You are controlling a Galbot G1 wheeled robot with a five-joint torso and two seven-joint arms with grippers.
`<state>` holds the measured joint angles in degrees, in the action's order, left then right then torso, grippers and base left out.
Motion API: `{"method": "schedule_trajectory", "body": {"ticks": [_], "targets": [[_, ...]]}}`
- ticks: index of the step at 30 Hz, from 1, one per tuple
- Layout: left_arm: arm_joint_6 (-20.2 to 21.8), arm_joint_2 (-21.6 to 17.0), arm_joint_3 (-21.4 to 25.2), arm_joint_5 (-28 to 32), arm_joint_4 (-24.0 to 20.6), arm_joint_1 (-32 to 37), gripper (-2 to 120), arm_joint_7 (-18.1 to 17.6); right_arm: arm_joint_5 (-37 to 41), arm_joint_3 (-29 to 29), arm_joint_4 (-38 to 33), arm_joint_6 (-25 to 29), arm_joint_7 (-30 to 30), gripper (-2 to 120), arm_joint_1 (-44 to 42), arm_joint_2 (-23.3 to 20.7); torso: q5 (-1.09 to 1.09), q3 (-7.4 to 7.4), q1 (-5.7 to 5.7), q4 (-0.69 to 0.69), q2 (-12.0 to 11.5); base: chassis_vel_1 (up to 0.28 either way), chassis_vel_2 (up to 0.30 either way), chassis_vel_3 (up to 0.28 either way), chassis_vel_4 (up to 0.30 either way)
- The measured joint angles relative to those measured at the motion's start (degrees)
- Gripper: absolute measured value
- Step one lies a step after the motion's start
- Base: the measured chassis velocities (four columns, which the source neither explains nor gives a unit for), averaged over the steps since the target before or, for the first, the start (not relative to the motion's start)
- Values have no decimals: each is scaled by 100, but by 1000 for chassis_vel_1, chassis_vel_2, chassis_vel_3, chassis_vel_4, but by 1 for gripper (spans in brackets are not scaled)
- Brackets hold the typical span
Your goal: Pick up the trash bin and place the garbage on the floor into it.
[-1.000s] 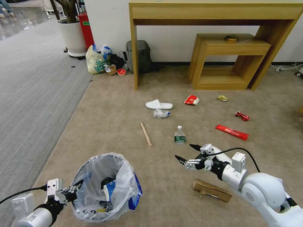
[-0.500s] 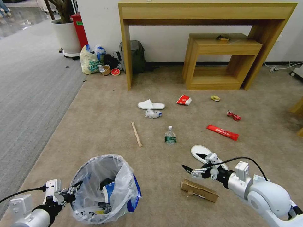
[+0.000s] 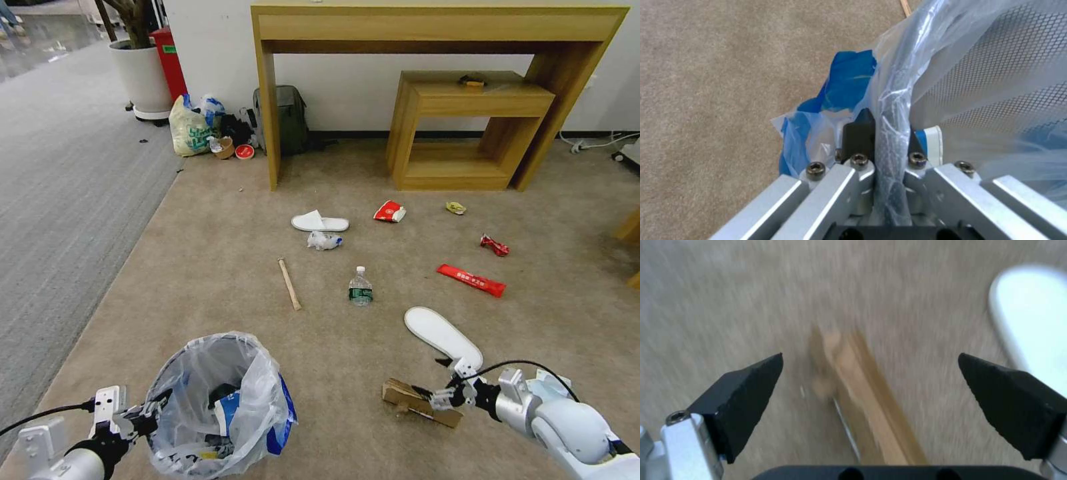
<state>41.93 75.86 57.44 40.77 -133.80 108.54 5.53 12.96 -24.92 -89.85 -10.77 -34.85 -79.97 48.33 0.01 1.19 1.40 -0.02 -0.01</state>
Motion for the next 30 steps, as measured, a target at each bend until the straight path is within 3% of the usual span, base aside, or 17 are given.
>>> {"method": "schedule_trajectory", "body": {"ticks": [6,15,18,23,30], "targets": [[-2,3,0,-17,-14,16,0,1,-501,217,873,326,-23,100,272,236,0,0,0,0,0,0,0,0,0],[-3,61,-36,-96,-35,29,0,4,-707,379,1209,452,-33,92,435,394,-1,0,0,0,0,0,0,0,0],[-3,61,-32,-114,-43,35,0,5,-830,476,1414,509,4,76,541,505,-1,0,0,0,0,0,0,0,0],[-3,42,-9,-124,-45,12,0,5,-1002,517,1629,655,128,62,623,610,-1,0,0,0,0,0,0,0,0],[11,14,-48,-131,-39,-32,0,-3,-1013,525,1640,670,214,34,601,686,-2,0,0,0,0,0,0,0,0]]}}
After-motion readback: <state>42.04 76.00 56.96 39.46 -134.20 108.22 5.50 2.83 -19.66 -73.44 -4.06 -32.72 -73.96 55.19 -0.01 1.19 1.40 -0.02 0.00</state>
